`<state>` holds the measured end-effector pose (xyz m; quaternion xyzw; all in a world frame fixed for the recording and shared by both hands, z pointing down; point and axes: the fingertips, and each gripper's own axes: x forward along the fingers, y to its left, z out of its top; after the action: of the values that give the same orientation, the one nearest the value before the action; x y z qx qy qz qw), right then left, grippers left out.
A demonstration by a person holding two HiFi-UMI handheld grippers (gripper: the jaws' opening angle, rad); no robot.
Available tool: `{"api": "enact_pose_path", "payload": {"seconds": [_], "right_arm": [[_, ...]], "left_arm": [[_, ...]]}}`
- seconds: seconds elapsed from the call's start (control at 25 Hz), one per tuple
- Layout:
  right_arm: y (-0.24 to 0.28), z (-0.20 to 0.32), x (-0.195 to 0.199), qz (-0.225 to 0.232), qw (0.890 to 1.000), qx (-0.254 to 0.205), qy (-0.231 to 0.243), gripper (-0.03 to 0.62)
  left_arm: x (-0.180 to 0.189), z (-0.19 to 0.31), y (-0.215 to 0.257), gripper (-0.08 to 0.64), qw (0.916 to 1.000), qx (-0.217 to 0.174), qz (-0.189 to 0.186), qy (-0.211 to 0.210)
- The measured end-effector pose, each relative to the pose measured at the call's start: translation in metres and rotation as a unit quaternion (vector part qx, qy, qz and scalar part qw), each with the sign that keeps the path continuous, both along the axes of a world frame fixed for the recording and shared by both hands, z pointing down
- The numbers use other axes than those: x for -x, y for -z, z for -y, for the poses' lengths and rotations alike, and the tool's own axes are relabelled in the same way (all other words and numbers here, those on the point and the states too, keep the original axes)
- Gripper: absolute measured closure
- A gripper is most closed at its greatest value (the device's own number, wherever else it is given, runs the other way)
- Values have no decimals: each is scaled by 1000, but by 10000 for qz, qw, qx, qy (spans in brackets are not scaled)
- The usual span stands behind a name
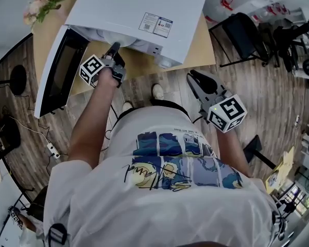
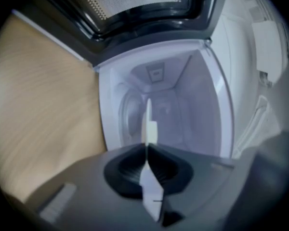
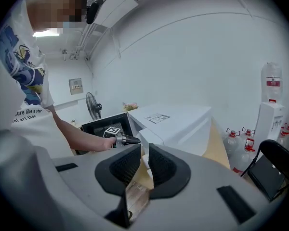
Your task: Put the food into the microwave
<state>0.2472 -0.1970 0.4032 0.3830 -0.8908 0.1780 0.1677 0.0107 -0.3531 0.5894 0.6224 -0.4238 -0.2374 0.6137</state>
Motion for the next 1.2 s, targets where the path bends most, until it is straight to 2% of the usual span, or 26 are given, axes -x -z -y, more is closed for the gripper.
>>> {"api": "enact_pose_path", "payload": {"seconds": [0.28, 0.52, 0.68, 0.76, 0.92, 1.2], "right_arm": [[0, 35, -23, 97, 9995, 8, 295, 548], [-4, 51, -36, 130, 9980, 72, 614, 548], [-4, 58, -41, 142, 9966, 57, 804, 548], [-3, 61, -41, 152, 9959, 38, 888, 548], [-2, 66, -41, 159, 9949, 11, 993, 551], [6, 65, -30, 189, 9935, -101, 1119, 555]], "left_arm": [[-7, 24, -11, 538, 9993, 184, 149, 298], [-6, 26, -19, 537, 9971, 403, 142, 622], [-5, 24, -22, 523, 9950, 524, 528, 664], [-4, 23, -21, 516, 9921, 544, 892, 695], [-1, 21, -22, 491, 9776, 620, 1877, 721], [9, 19, -18, 447, 9377, 761, 3310, 737]]}}
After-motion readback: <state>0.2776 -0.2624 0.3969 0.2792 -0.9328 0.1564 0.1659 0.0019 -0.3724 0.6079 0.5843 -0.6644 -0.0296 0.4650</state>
